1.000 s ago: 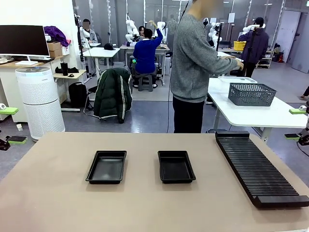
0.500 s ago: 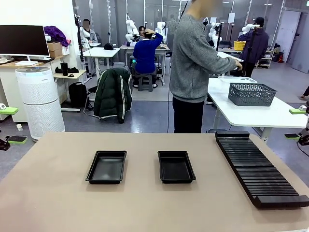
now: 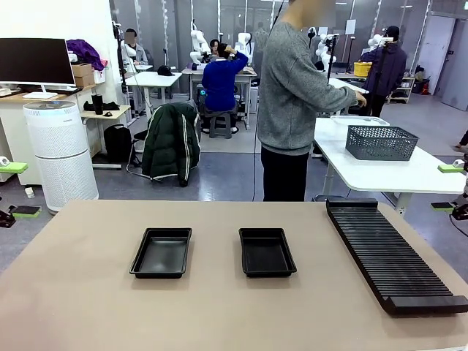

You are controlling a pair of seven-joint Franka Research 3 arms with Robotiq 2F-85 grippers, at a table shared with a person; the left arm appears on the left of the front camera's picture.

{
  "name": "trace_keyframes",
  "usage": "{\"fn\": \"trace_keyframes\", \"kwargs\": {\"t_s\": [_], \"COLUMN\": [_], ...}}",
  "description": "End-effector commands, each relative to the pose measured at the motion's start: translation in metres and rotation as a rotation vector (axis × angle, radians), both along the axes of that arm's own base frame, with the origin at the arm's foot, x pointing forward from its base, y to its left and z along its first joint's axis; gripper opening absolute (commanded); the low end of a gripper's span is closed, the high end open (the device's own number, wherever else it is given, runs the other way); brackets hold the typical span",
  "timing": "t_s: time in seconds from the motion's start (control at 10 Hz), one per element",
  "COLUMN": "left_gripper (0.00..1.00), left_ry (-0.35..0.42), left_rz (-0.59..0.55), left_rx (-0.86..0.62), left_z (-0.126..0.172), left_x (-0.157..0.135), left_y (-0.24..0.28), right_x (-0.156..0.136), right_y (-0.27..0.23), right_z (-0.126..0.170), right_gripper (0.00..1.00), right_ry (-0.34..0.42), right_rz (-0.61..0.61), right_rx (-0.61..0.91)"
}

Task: Inspect and transfer BCBs to ESD trays.
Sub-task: Pick up the Blank PCB from the PCB Rack and place it in the left ESD tray.

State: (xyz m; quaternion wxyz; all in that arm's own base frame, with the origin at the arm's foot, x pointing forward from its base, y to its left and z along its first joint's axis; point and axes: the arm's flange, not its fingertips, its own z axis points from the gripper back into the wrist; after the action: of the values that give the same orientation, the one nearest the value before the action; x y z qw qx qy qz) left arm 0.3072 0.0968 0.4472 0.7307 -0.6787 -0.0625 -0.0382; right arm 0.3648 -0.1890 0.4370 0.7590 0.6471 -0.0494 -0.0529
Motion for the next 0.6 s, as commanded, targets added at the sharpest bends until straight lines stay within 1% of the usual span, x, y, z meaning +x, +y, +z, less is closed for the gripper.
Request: {"fn": "trace_keyframes", "kwargs": {"t_s": [0.0, 0.5], "left_gripper": [1.0, 1.0], "left_ry": [-0.001, -0.001], "left_rz": [0.0, 0.0], "left_rx": [0.003, 0.003], "left_z": [0.0007, 0.0007], "left_x": [-0.0011, -0.0011], "left_y": [0.001, 0.001], "right_x": [-0.0004, -0.0004], "right_y": [0.0007, 0.0007], "right_z": [0.0006, 0.0006], "right_gripper": [1.0, 1.0], "right_ry": [-0.009, -0.009], "right_rz": [0.002, 0.002], "right_rx": [0.0, 0.0]}}
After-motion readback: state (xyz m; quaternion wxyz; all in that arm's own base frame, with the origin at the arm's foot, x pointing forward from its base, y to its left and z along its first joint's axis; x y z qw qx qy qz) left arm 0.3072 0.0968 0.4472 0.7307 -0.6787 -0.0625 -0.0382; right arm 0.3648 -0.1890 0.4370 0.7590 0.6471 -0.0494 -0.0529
